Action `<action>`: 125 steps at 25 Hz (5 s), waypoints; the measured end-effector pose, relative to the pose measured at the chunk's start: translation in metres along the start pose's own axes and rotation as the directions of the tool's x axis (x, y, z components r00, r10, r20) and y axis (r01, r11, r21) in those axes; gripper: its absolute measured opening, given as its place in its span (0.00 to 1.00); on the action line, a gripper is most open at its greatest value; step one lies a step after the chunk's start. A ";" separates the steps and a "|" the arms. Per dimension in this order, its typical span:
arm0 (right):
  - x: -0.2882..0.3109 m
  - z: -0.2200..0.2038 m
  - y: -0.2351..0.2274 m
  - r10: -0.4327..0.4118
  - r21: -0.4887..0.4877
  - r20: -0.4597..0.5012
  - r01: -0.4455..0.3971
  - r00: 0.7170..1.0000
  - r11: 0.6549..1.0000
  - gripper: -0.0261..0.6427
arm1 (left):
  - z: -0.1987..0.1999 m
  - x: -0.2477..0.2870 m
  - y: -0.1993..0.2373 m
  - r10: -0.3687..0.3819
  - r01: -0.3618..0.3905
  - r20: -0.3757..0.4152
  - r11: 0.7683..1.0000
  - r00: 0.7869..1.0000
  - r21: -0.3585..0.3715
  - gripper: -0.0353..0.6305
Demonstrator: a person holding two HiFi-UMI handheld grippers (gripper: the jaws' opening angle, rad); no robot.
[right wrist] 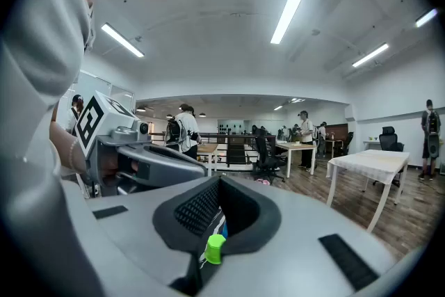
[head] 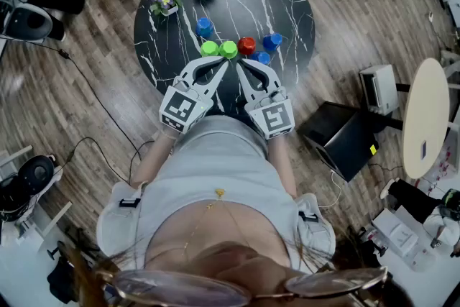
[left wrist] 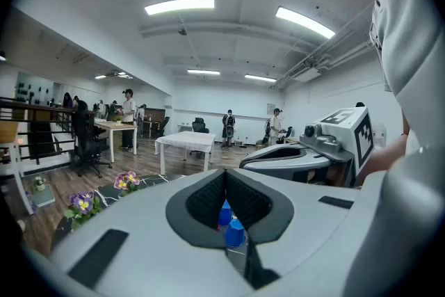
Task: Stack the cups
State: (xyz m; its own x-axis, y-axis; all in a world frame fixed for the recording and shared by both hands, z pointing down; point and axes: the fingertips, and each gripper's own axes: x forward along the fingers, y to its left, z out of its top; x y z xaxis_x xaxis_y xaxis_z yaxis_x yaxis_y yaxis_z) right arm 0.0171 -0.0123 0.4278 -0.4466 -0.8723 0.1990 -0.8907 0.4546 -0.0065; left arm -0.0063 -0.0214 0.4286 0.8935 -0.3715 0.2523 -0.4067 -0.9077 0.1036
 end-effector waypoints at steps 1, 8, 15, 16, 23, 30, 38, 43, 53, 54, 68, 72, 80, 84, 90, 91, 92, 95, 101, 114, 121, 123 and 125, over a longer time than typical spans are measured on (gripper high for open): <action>0.000 0.000 -0.001 0.000 -0.001 -0.001 0.000 1.000 1.000 0.06 | 0.000 0.001 0.000 0.002 -0.002 0.000 1.000 1.000 0.000 0.10; -0.003 0.000 -0.001 0.002 -0.001 0.007 -0.002 1.000 1.000 0.06 | 0.002 -0.001 -0.002 0.001 -0.001 0.002 1.000 1.000 -0.008 0.10; -0.005 0.000 -0.007 -0.003 0.011 0.023 0.003 1.000 1.000 0.07 | 0.003 0.003 -0.006 -0.005 0.005 0.007 1.000 1.000 0.022 0.10; -0.005 -0.001 -0.008 -0.005 0.011 0.020 0.005 1.000 1.000 0.07 | 0.002 0.004 -0.007 -0.010 0.010 0.006 1.000 1.000 0.019 0.10; -0.007 -0.006 -0.012 -0.015 0.014 0.008 0.015 1.000 1.000 0.07 | 0.000 0.006 -0.011 -0.023 0.023 0.005 1.000 1.000 0.018 0.10; -0.006 -0.010 -0.015 -0.006 0.039 -0.002 0.006 1.000 0.999 0.14 | -0.003 0.009 -0.009 -0.020 0.020 0.001 1.000 1.000 -0.009 0.21; -0.007 -0.017 -0.021 0.003 0.030 -0.021 -0.003 1.000 1.000 0.15 | -0.004 0.011 -0.009 -0.003 0.003 0.009 0.999 1.000 -0.034 0.21; -0.007 -0.024 -0.027 -0.001 0.035 -0.042 0.002 0.999 0.999 0.16 | -0.006 0.012 -0.009 0.001 0.000 0.009 0.999 1.000 -0.047 0.21; -0.010 -0.036 -0.048 -0.025 0.014 -0.074 0.026 0.997 1.000 0.16 | -0.010 0.016 -0.010 0.008 -0.009 -0.011 0.998 1.000 -0.065 0.21; -0.010 -0.039 -0.050 -0.028 0.008 -0.084 0.029 0.996 1.000 0.16 | -0.010 0.016 -0.010 0.011 -0.012 -0.013 0.998 1.000 -0.066 0.21; -0.017 -0.095 -0.085 -0.081 0.010 -0.235 0.085 0.969 0.996 0.16 | -0.018 0.015 -0.009 0.041 -0.044 -0.033 0.996 0.999 -0.079 0.21; -0.018 -0.113 -0.091 -0.081 0.007 -0.278 0.086 0.957 0.996 0.16 | -0.020 0.013 -0.008 0.063 -0.066 -0.035 0.994 0.997 -0.089 0.21; -0.016 -0.146 -0.099 -0.058 0.003 -0.375 0.063 0.925 0.998 0.19 | -0.022 0.006 -0.003 0.123 -0.127 -0.042 0.986 0.991 -0.110 0.21; -0.012 -0.163 -0.102 -0.034 0.015 -0.422 0.045 0.906 0.999 0.24 | -0.025 0.003 -0.001 0.153 -0.157 -0.048 0.981 0.987 -0.117 0.21; -0.007 -0.185 -0.105 -0.008 0.021 -0.488 0.021 0.873 1.000 0.30 | -0.030 0.002 0.001 0.186 -0.193 -0.060 0.972 0.981 -0.134 0.21; -0.006 -0.188 -0.106 -0.005 0.019 -0.501 0.016 0.866 1.000 0.31 | -0.030 0.002 0.001 0.190 -0.197 -0.062 0.971 0.980 -0.138 0.21; -0.006 -0.192 -0.106 0.000 0.016 -0.514 0.010 0.858 1.000 0.31 | -0.030 0.002 0.001 0.194 -0.201 -0.063 0.969 0.979 -0.141 0.21; -0.003 -0.204 -0.106 0.021 0.016 -0.552 -0.014 0.833 1.000 0.35 | -0.032 0.002 0.002 0.205 -0.213 -0.065 0.966 0.977 -0.150 0.21; -0.001 -0.225 -0.109 0.079 0.113 -0.596 -0.014 0.799 0.994 0.36 | -0.038 0.001 0.002 0.219 -0.229 -0.080 0.960 0.972 -0.163 0.21; 0.012 -0.253 -0.114 0.107 0.049 -0.716 -0.104 0.690 0.993 0.43 | -0.044 0.000 0.009 0.232 -0.246 -0.088 0.947 0.969 -0.206 0.21; 0.012 -0.270 -0.110 0.112 0.044 -0.749 -0.119 0.653 0.992 0.43 | -0.043 -0.005 0.014 0.245 -0.257 -0.083 0.942 0.966 -0.214 0.21; 0.011 -0.274 -0.109 0.112 0.049 -0.751 -0.113 0.651 0.992 0.43 | -0.044 -0.008 0.015 0.250 -0.262 -0.083 0.940 0.965 -0.217 0.21; 0.009 -0.278 -0.109 0.108 0.049 -0.754 -0.108 0.648 0.993 0.43 | -0.045 -0.009 0.016 0.254 -0.267 -0.084 0.938 0.964 -0.222 0.21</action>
State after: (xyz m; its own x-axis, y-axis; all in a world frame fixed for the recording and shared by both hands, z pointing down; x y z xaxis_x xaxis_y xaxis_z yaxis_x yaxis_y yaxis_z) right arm 0.1339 -0.0197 0.7026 -0.3213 -0.3802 0.8673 -0.8405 0.5364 -0.0763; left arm -0.0297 -0.0236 0.4717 0.7417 -0.5722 0.3500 -0.6619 -0.7088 0.2438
